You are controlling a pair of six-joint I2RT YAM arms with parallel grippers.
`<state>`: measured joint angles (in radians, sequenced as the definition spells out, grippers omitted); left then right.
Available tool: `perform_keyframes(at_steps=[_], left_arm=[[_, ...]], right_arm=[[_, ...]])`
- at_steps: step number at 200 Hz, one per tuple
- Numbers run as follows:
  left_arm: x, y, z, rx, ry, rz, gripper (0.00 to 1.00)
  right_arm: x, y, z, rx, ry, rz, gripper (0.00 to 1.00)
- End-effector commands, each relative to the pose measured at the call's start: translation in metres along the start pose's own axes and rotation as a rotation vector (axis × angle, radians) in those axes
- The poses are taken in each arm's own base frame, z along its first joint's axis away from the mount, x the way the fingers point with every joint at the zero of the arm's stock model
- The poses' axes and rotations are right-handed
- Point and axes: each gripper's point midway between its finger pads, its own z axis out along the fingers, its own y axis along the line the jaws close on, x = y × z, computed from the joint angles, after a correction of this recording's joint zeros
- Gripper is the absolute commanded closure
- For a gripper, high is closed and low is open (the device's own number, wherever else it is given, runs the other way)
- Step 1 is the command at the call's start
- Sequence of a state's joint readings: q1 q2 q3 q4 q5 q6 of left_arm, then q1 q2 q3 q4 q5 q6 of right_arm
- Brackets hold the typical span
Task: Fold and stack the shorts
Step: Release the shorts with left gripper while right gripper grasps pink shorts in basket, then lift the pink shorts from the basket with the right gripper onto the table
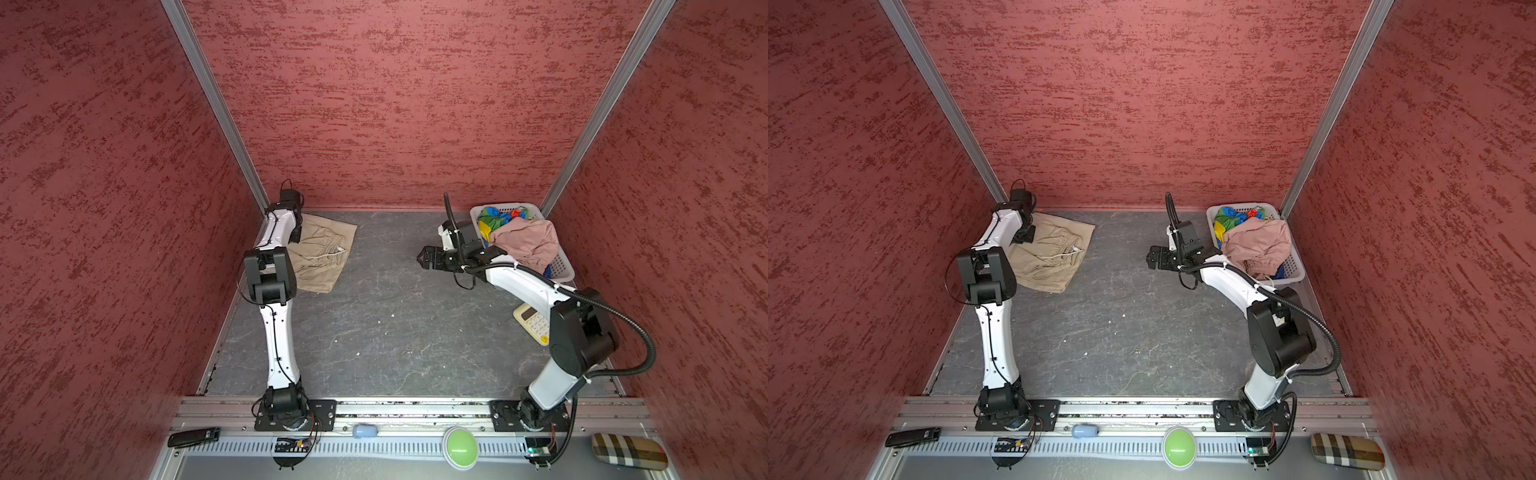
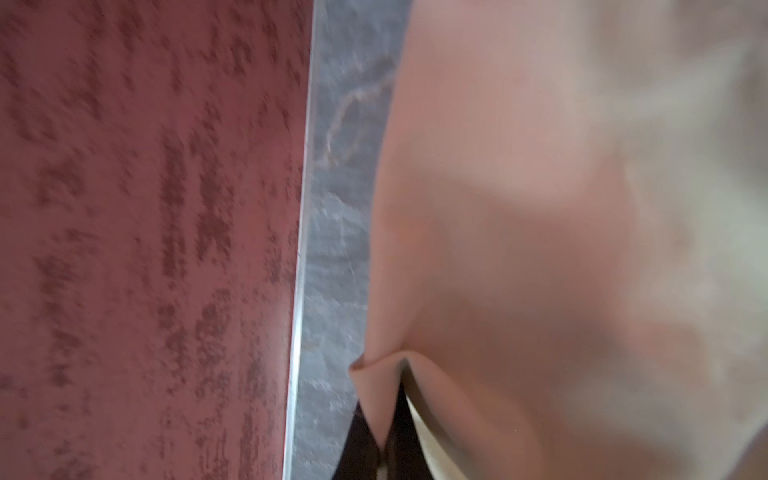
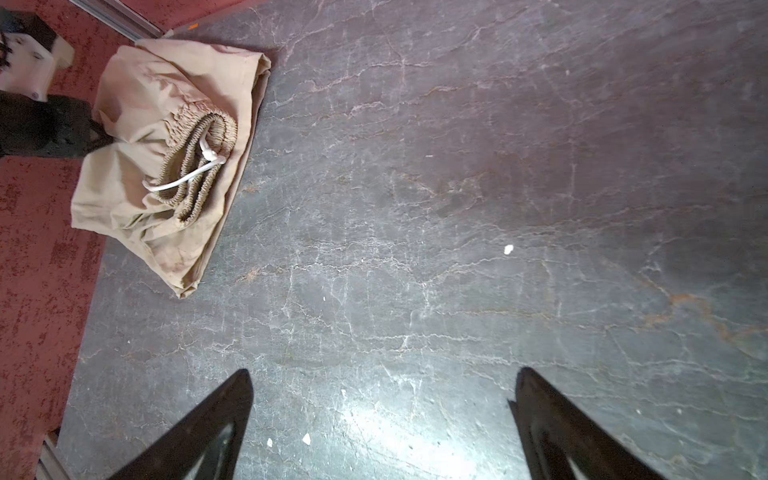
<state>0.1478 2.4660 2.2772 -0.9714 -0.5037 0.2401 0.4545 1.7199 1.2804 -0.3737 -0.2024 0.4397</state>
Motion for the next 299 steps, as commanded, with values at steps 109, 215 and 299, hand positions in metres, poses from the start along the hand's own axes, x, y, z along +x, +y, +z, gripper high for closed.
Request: perform_keyframes(at_steps=[109, 215, 299], left_arm=[[-0.029, 0.043, -0.041, 0.033, -0.097, -0.194, 0.01], [-0.029, -0.269, -0.418, 0.711, -0.793, 0.219, 0.01], [0.05, -0.344, -0.467, 1.0, -0.627, 0.342, 0.0]], right_arm=[[-0.086, -0.029, -0.093, 0.161, -0.226, 0.048, 0.01], [-0.067, -0.239, -0.145, 0.475, -0.302, 0.405, 0.01], [-0.107, -0.248, -0.121, 0.394, -0.36, 0.379, 0.79]])
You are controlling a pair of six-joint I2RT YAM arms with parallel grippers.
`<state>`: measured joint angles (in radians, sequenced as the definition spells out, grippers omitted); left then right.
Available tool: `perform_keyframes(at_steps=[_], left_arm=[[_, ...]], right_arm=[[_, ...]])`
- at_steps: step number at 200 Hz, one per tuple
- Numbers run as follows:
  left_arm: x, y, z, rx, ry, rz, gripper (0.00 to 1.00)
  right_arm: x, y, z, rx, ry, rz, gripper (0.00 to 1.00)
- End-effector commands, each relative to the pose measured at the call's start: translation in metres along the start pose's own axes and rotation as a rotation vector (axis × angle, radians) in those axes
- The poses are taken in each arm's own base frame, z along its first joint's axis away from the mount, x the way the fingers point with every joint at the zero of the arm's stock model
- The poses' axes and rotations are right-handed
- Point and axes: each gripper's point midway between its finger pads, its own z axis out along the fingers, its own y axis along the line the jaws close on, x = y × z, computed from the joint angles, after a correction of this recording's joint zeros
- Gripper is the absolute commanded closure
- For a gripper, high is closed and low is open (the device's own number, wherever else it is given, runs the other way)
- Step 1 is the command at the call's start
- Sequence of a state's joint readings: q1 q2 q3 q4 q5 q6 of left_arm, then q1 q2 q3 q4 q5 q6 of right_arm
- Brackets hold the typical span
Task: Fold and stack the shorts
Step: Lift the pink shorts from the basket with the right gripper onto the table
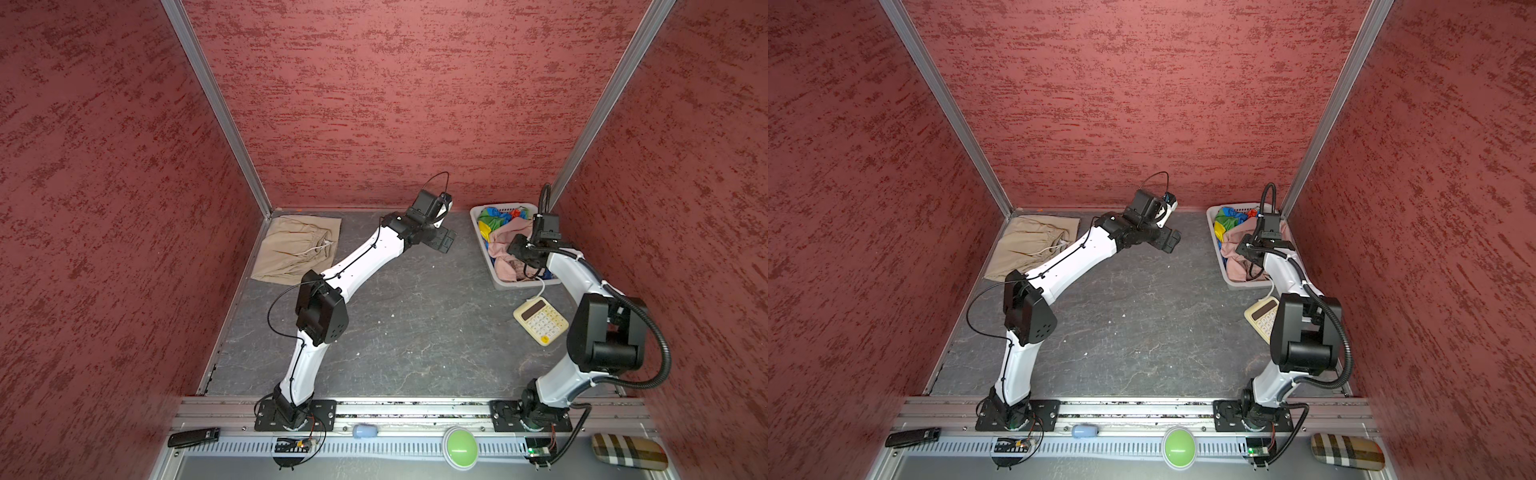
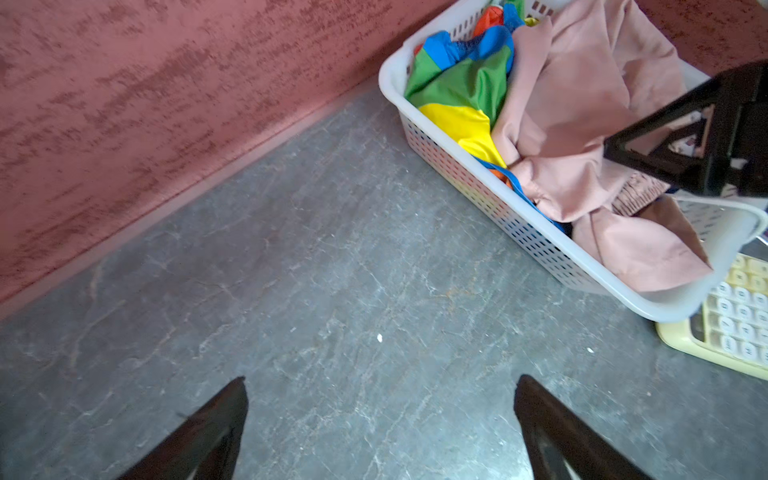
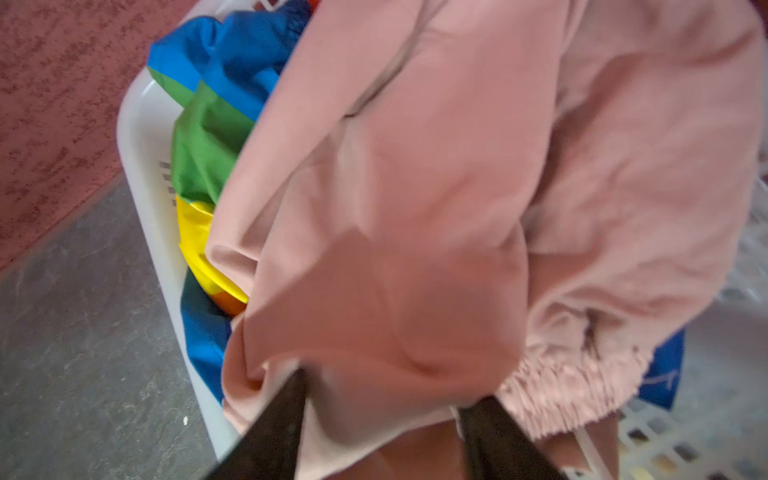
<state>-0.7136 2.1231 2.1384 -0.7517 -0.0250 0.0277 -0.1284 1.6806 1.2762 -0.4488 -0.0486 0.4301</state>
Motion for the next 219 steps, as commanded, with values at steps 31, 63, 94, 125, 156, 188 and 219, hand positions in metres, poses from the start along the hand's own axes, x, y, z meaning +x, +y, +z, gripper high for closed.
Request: perform_keyframes(at_steps=[31, 63, 94, 125, 156, 188, 219], left_arm=[[-0.035, 0.007, -0.064, 0.123, -0.094, -0.14, 0.0], [-0.047, 0.047, -0.092, 0.131, -0.124, -0.324, 0.01], [-0.049, 0.078, -0.122, 0.127, -0.162, -0.406, 0.01], [-0.039, 0.106, -0.154, 0.141, -0.233, -0.503, 0.01], [-0.018, 0.129, -0.168, 0.104, -0.239, -0.562, 0.01], [0.004, 0.149, -0.168, 0.075, -0.199, -0.624, 0.01], [0.038, 0.182, -0.162, 0.041, -0.135, -0.738, 0.01]], right_arm=[[-0.053, 0.054, -0.043, -0.197, -0.132, -0.03, 1.0], [-0.068, 0.163, -0.143, -0.374, -0.251, -0.234, 1.0], [-0.051, 0.297, -0.288, -0.734, -0.367, -0.439, 1.0], [-0.059, 0.332, -0.378, -0.956, -0.461, -0.45, 1.0], [-0.077, 0.325, -0.335, -0.85, -0.453, -0.391, 1.0], [-0.057, 0.285, -0.171, -0.622, -0.197, -0.259, 1.0], [0.006, 0.239, -0.058, -0.439, 0.035, -0.241, 0.65]])
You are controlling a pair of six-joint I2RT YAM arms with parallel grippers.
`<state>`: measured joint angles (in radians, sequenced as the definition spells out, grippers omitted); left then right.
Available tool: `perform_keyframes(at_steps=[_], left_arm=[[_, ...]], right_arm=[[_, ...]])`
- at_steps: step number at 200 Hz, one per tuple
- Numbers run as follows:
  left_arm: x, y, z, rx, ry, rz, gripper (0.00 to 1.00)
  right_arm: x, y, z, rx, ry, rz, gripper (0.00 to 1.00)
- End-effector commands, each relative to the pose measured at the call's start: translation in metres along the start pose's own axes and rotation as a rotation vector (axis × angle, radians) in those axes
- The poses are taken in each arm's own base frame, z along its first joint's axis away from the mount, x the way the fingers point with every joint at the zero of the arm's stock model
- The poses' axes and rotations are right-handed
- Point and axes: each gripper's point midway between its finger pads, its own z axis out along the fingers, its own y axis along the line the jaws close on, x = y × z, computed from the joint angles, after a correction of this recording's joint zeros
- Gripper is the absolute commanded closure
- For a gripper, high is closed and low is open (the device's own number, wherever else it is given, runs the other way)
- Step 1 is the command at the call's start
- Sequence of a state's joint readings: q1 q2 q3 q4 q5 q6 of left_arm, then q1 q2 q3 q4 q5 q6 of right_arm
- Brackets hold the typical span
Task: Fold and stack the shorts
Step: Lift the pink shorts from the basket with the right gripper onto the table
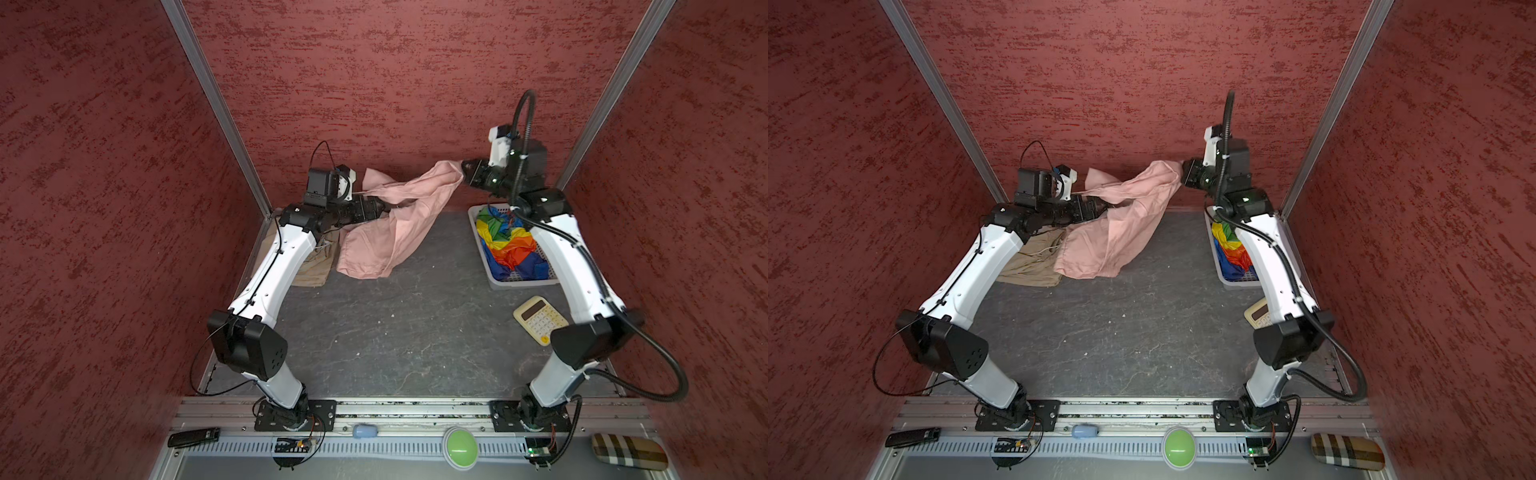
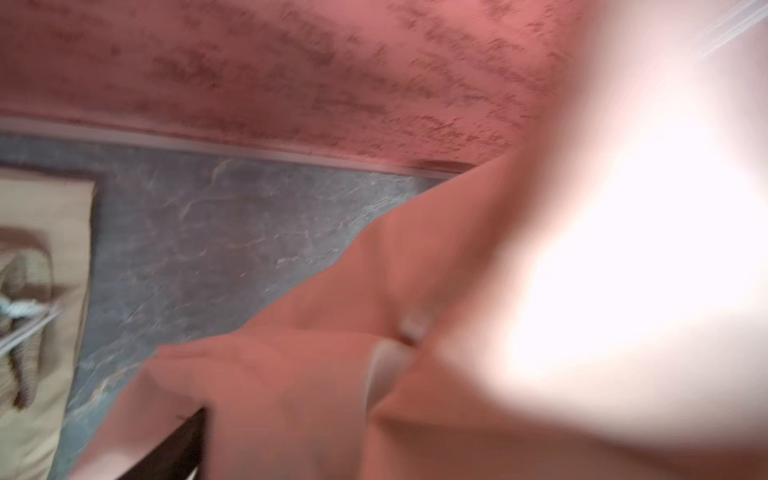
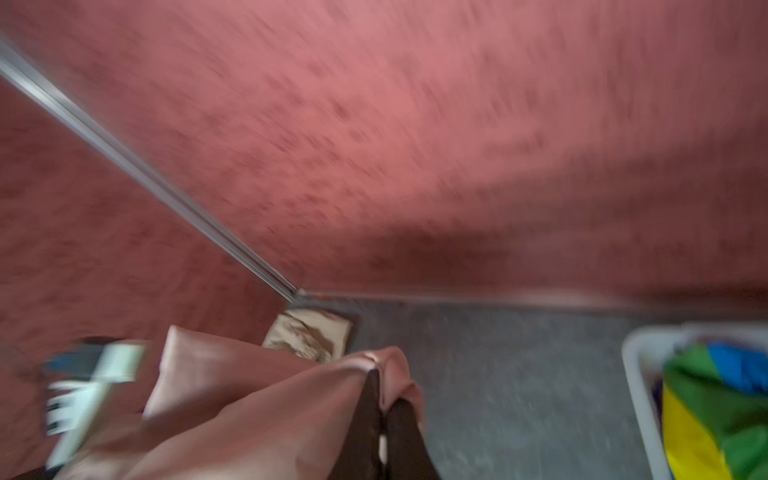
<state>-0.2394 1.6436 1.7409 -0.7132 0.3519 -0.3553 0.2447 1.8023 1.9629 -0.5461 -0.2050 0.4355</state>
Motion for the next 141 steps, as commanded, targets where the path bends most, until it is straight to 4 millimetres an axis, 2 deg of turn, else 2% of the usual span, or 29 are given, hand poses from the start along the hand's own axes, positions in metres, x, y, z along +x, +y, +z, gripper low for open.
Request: perform_keyframes(at_steps=[1, 6, 15, 20, 36, 48, 67, 73, 76, 101, 124, 141], left_arm=[[0.002, 0.028, -0.007, -0.02, 0.019, -0.085, 0.01], [0.003, 0.036, -0.007, -0.032, 0.025, -0.102, 0.01], [0.006, 0.049, -0.008, -0.051, 0.031, -0.134, 0.01], [0.007, 0.054, -0.008, -0.054, 0.031, -0.152, 0.01], [0.011, 0.066, -0.009, -0.028, 0.029, -0.218, 0.01], [0.013, 0.071, -0.008, 0.012, 0.023, -0.279, 0.01], [0.019, 0.08, -0.008, 0.038, 0.019, -0.345, 0.0], [0.02, 0.084, -0.008, 0.044, 0.019, -0.364, 0.01], [0.022, 0.086, -0.008, 0.044, 0.02, -0.377, 0.01], [0.034, 0.109, -0.016, 0.075, 0.003, -0.52, 0.01], [0.05, 0.138, -0.027, 0.11, -0.04, -0.67, 0.01], [0.062, 0.145, -0.029, 0.124, -0.021, -0.711, 0.01]], right_arm=[[0.081, -0.063, 0.041, 0.145, 0.214, 0.082, 0.63], [0.094, -0.068, 0.042, 0.147, 0.241, 0.087, 0.52], [0.102, -0.067, 0.038, 0.133, 0.241, 0.087, 0.39], [0.107, -0.064, 0.033, 0.124, 0.234, 0.082, 0.27], [0.124, -0.048, 0.021, 0.097, 0.25, 0.035, 0.02], [0.146, -0.031, 0.019, 0.089, 0.3, -0.023, 0.01], [0.202, 0.003, 0.025, 0.078, 0.397, -0.134, 0.01], [0.214, 0.011, 0.027, 0.077, 0.413, -0.16, 0.01], [0.226, 0.017, 0.031, 0.076, 0.431, -0.182, 0.01], [0.284, 0.054, 0.056, 0.084, 0.525, -0.322, 0.01], [0.32, 0.079, 0.074, 0.11, 0.575, -0.454, 0.01], [0.34, 0.085, 0.08, 0.135, 0.608, -0.513, 0.01]])
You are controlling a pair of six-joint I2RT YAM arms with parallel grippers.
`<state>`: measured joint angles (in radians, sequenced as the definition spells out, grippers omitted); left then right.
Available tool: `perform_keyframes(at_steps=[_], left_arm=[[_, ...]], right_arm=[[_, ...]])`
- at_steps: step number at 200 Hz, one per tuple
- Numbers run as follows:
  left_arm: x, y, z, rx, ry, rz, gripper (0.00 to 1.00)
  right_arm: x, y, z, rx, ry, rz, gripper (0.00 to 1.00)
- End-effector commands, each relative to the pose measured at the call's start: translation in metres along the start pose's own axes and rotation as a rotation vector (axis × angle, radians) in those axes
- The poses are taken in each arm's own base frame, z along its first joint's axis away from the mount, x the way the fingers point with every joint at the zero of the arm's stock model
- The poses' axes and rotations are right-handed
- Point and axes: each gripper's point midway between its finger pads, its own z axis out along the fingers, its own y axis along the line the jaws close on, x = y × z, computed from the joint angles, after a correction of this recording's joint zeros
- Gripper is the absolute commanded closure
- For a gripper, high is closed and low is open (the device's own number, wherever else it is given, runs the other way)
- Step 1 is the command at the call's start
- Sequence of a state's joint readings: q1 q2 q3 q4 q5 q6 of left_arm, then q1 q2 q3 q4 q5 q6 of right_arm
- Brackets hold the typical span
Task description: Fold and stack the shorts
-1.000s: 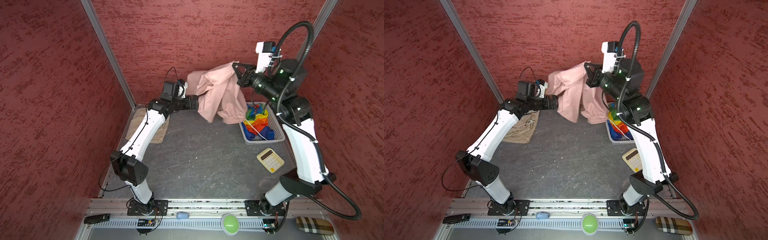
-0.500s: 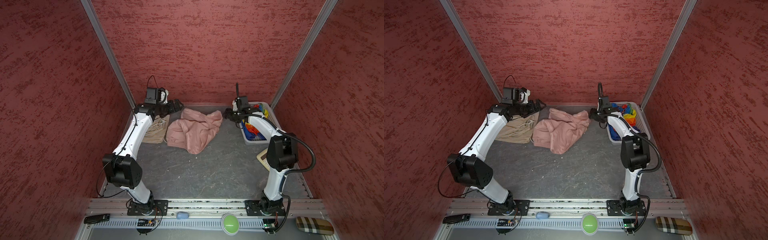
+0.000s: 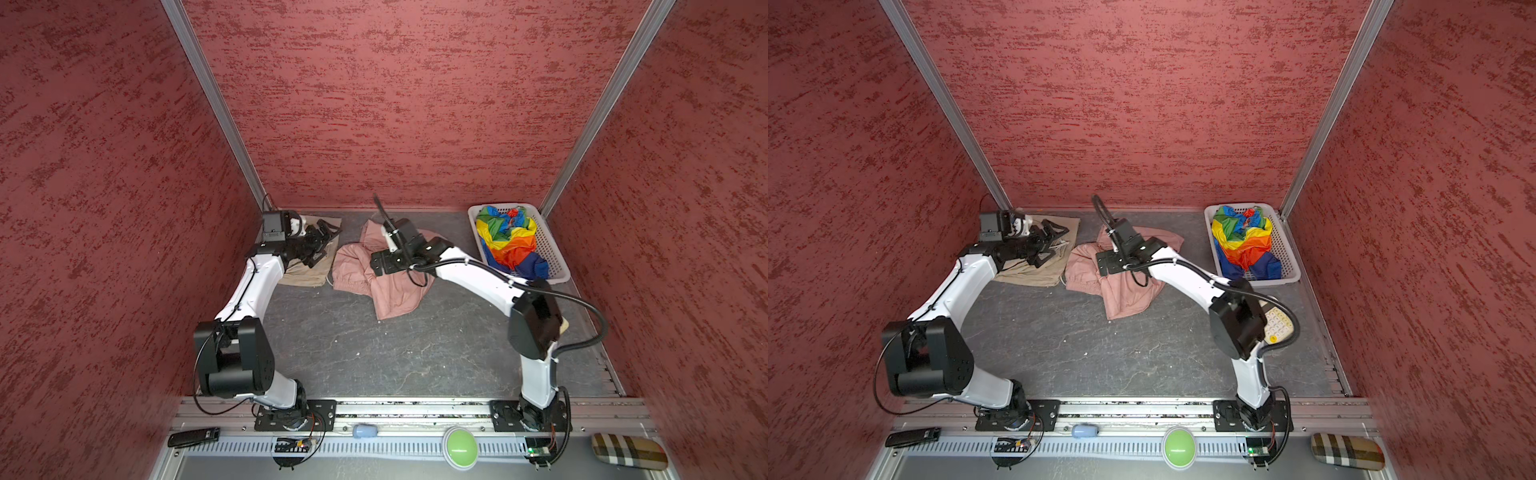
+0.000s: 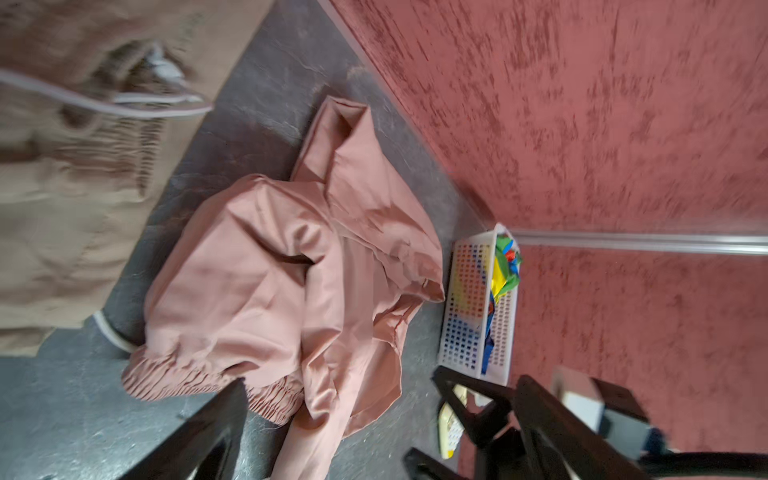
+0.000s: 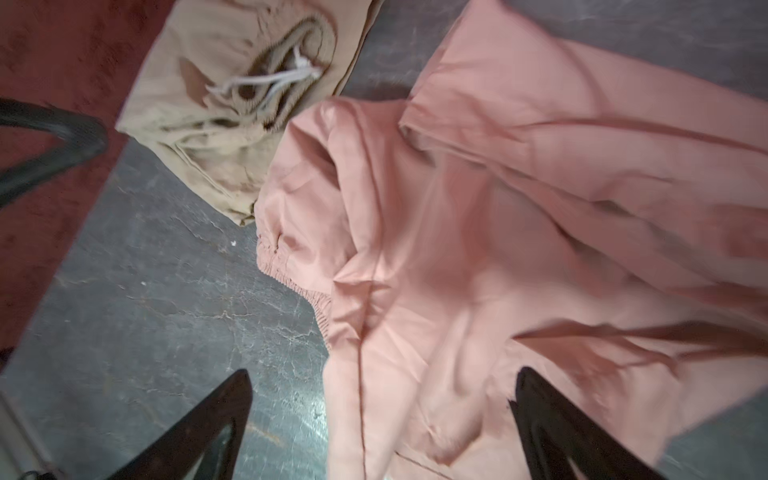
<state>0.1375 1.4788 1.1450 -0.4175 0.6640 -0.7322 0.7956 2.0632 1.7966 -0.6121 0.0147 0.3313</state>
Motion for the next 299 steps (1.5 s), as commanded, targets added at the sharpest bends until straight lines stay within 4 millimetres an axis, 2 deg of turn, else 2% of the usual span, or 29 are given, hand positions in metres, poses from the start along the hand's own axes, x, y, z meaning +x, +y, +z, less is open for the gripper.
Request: perform_keyframes(at_steps=[1, 23, 39, 44, 51, 62, 72, 81, 89, 96, 108, 118, 134, 140, 159, 164, 181, 186, 198, 207, 214, 217, 224, 231, 250, 269, 276, 284, 299], left_arm=[[-0.001, -0.009, -0.009, 0.112, 0.005, -0.064, 0.01], [0.006, 0.001, -0.009, 0.103, 0.027, -0.08, 0.01], [0.007, 0.008, -0.007, 0.091, 0.029, -0.087, 0.01], [0.008, 0.008, -0.006, 0.091, 0.03, -0.089, 0.01], [0.008, 0.01, -0.004, 0.091, 0.033, -0.095, 0.01], [0.009, 0.009, -0.001, 0.096, 0.039, -0.1, 0.01], [0.011, 0.005, 0.001, 0.102, 0.046, -0.091, 0.01], [0.013, 0.001, 0.004, 0.102, 0.055, -0.082, 0.01], [0.015, -0.004, 0.006, 0.103, 0.062, -0.071, 0.01], [0.017, -0.008, 0.009, 0.104, 0.069, -0.06, 0.01], [0.021, -0.015, 0.012, 0.107, 0.081, -0.045, 0.01], [0.024, -0.022, 0.016, 0.114, 0.095, -0.032, 0.01], [0.029, -0.026, 0.021, 0.113, 0.108, -0.019, 0.01], [0.03, -0.027, 0.023, 0.113, 0.112, -0.016, 0.01], [0.035, -0.025, 0.032, 0.106, 0.131, -0.016, 0.01], [0.037, -0.025, 0.035, 0.105, 0.138, -0.017, 0.01], [0.046, -0.027, 0.046, 0.104, 0.168, -0.013, 0.01], [0.049, -0.029, 0.049, 0.104, 0.176, -0.009, 0.01], [0.055, -0.03, 0.057, 0.1, 0.199, -0.008, 0.01], [0.059, -0.031, 0.063, 0.101, 0.215, -0.011, 0.0], [0.062, -0.031, 0.067, 0.102, 0.227, -0.018, 0.01], [0.063, -0.03, 0.069, 0.102, 0.231, -0.023, 0.01], [0.066, -0.029, 0.074, 0.1, 0.242, -0.029, 0.01], [0.07, -0.027, 0.079, 0.094, 0.254, -0.03, 0.01], [0.077, -0.018, 0.087, 0.07, 0.279, -0.04, 0.01], [0.078, -0.01, 0.089, 0.039, 0.276, -0.037, 0.01], [0.078, -0.007, 0.089, 0.028, 0.272, -0.037, 0.01], [0.078, -0.006, 0.09, 0.026, 0.272, -0.041, 0.0], [0.082, -0.007, 0.095, 0.032, 0.284, -0.054, 0.01]], right_arm=[[0.021, -0.011, 0.015, 0.155, 0.081, -0.094, 0.01], [0.044, -0.012, 0.027, 0.229, 0.139, -0.158, 0.03], [0.058, -0.024, 0.031, 0.301, 0.176, -0.173, 0.12], [0.061, -0.028, 0.032, 0.322, 0.185, -0.176, 0.21], [0.062, -0.032, 0.032, 0.343, 0.187, -0.185, 0.41], [0.045, -0.038, 0.02, 0.377, 0.135, -0.184, 0.73], [0.019, -0.042, 0.0, 0.373, 0.068, -0.159, 0.89], [-0.016, -0.05, -0.033, 0.354, -0.016, -0.115, 0.98], [-0.04, -0.059, -0.061, 0.35, -0.078, -0.084, 1.0], [-0.066, -0.071, -0.096, 0.355, -0.15, -0.055, 1.0], [-0.087, -0.09, -0.145, 0.373, -0.231, -0.022, 1.0], [-0.09, -0.106, -0.181, 0.394, -0.272, -0.013, 1.0], [-0.067, -0.136, -0.214, 0.447, -0.279, -0.006, 1.0], [-0.046, -0.152, -0.217, 0.469, -0.255, 0.006, 1.0], [0.012, -0.191, -0.217, 0.519, -0.199, 0.075, 1.0], [0.037, -0.2, -0.21, 0.521, -0.159, 0.1, 1.0], [0.085, -0.212, -0.195, 0.526, -0.102, 0.157, 1.0], [0.097, -0.216, -0.192, 0.529, -0.091, 0.175, 0.97], [0.121, -0.223, -0.186, 0.546, -0.059, 0.208, 0.78], [0.129, -0.231, -0.187, 0.579, -0.047, 0.232, 0.7], [0.133, -0.236, -0.19, 0.603, -0.041, 0.249, 0.56], [0.132, -0.237, -0.192, 0.61, -0.043, 0.257, 0.47], [0.127, -0.238, -0.198, 0.619, -0.058, 0.267, 0.36], [0.117, -0.237, -0.204, 0.616, -0.086, 0.276, 0.29], [0.074, -0.22, -0.212, 0.524, -0.184, 0.292, 0.03], [0.028, -0.2, -0.194, 0.389, -0.235, 0.308, 0.01], [0.016, -0.191, -0.178, 0.325, -0.228, 0.309, 0.01], [0.004, -0.183, -0.148, 0.245, -0.204, 0.308, 0.01], [-0.001, -0.19, -0.107, 0.256, -0.137, 0.323, 0.01]])
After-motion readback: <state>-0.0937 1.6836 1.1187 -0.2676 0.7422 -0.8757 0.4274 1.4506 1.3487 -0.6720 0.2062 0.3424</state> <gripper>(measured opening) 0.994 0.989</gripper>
